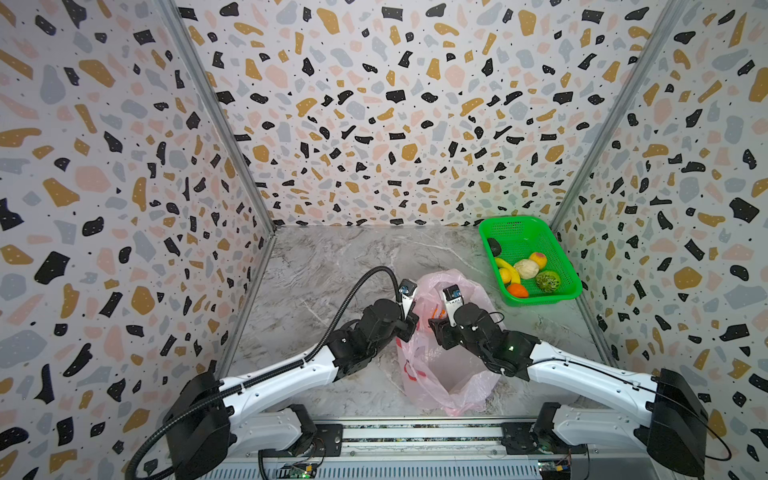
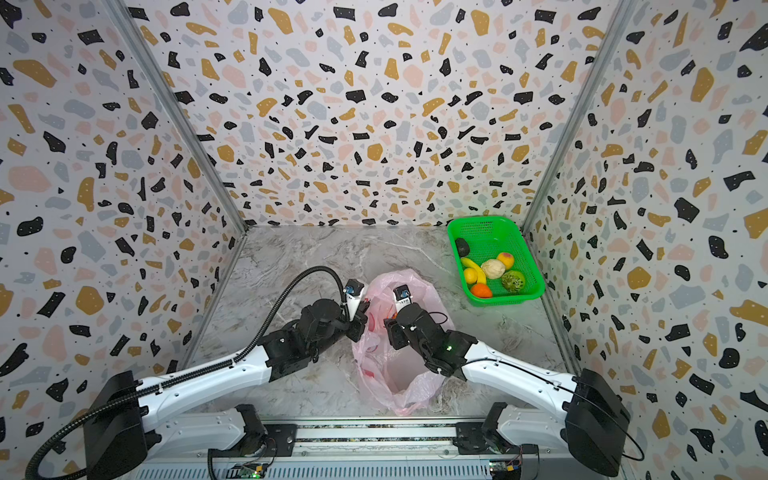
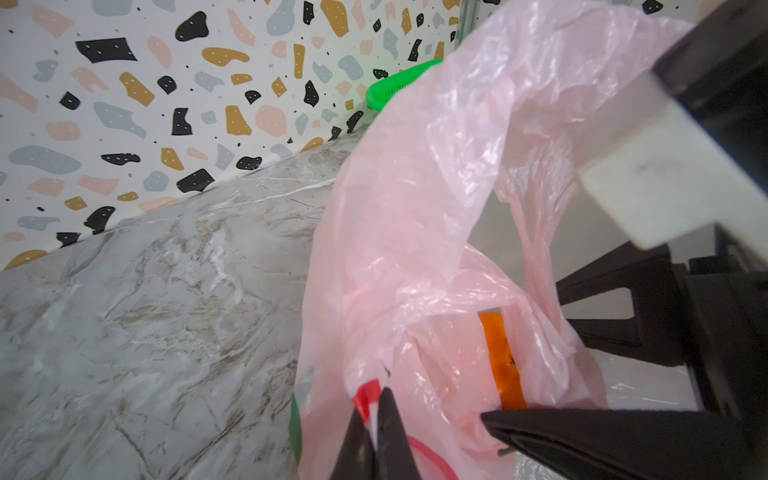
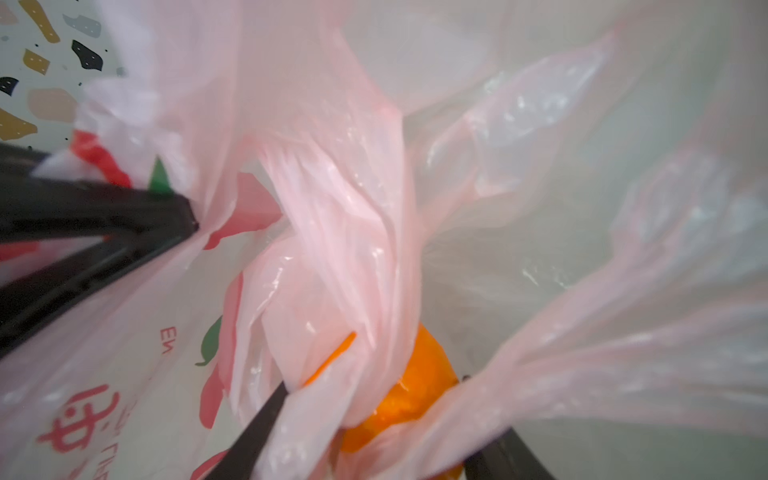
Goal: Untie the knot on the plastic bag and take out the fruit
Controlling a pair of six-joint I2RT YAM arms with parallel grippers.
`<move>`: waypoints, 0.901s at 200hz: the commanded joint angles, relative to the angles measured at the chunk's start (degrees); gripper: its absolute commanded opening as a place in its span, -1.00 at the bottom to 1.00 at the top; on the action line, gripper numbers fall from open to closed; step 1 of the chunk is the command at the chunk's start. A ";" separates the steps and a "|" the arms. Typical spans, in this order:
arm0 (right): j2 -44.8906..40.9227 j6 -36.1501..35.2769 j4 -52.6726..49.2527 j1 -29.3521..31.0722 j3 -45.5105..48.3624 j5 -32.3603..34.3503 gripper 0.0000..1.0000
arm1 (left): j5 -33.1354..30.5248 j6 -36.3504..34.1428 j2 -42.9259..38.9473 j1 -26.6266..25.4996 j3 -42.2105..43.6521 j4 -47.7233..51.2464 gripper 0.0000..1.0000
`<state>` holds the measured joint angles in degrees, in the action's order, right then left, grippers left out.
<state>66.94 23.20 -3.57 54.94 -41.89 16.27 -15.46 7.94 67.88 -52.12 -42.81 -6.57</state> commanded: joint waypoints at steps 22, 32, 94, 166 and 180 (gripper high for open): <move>-2.40 -3.46 0.54 2.19 4.22 -2.21 0.04 | -4.81 0.75 0.44 2.51 -0.99 -4.61 -1.00; -2.85 -4.07 -0.04 2.91 4.66 -2.39 0.04 | -5.18 0.92 0.96 3.32 -1.35 -5.31 -1.00; -6.16 -5.67 -2.86 4.30 8.00 0.37 0.05 | -7.44 -2.13 1.42 5.66 -1.62 -6.44 -1.00; 5.10 -2.77 -5.77 -1.46 3.24 -1.81 0.08 | 0.71 -5.26 -4.13 -1.59 2.83 -6.75 -1.00; 5.87 -3.07 -5.61 -2.50 2.95 -3.00 0.10 | -0.56 -4.56 -4.83 -2.17 4.92 -7.09 -1.00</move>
<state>71.90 19.27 -6.50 54.30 -36.84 15.27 -15.38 3.57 64.10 -53.63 -41.21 -12.21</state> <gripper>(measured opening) 0.588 0.047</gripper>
